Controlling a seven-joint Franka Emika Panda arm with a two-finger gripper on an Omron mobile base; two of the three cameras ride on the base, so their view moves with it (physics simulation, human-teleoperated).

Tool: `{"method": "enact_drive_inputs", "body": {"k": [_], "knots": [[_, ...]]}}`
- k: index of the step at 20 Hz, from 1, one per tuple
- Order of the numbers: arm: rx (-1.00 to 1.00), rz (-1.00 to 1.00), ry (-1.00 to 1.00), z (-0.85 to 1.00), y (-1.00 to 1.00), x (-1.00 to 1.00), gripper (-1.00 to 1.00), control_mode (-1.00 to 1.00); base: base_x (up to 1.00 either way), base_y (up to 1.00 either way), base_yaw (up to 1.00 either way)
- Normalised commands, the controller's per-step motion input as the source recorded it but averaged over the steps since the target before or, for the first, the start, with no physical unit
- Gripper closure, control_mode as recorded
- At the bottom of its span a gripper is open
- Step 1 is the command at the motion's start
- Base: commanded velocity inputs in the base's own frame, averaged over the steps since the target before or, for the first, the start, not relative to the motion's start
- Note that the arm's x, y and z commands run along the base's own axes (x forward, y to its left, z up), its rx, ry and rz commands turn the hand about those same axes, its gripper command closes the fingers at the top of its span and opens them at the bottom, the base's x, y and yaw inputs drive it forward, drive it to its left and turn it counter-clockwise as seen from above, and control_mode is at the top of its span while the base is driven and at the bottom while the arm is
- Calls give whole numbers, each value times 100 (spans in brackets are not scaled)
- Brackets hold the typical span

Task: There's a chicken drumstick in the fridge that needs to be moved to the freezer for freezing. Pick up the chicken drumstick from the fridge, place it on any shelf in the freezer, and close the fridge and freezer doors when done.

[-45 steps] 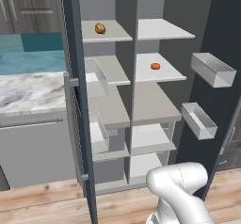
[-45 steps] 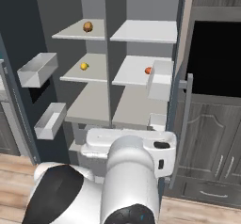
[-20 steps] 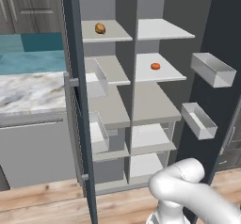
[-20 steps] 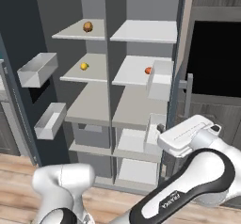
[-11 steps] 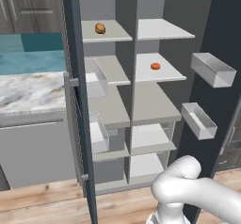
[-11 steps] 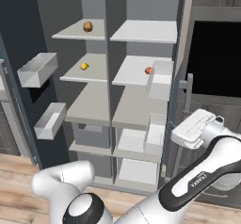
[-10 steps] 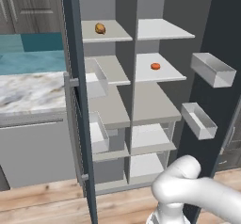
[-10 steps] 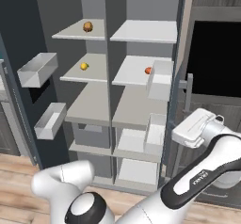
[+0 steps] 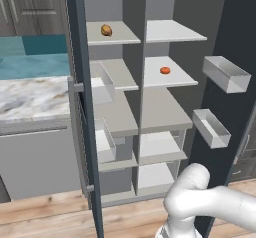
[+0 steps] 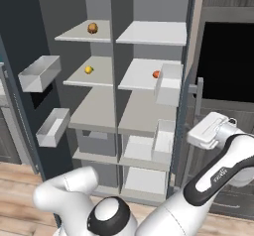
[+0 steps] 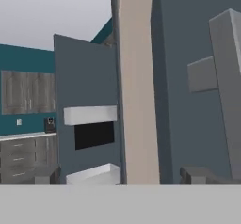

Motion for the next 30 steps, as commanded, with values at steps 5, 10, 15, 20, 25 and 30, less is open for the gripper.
{"method": "enact_drive_inputs", "body": {"k": [5,10,15,20,25,30], "knots": [[0,-1,0,-3,-29,39,-100,-100,0,0,0],[0,-2,2,-6,-25,36,-100,-100,0,0,0],[0,0,4,-7,-7,16,-100,-100,0,0,0],[-1,0,2,-5,48,3,-100,-100,0,0,0],[-8,0,-2,-14,99,-3,-100,-100,0,0,0],[-17,-2,-11,-18,100,0,-100,-100,0,0,0]]}}
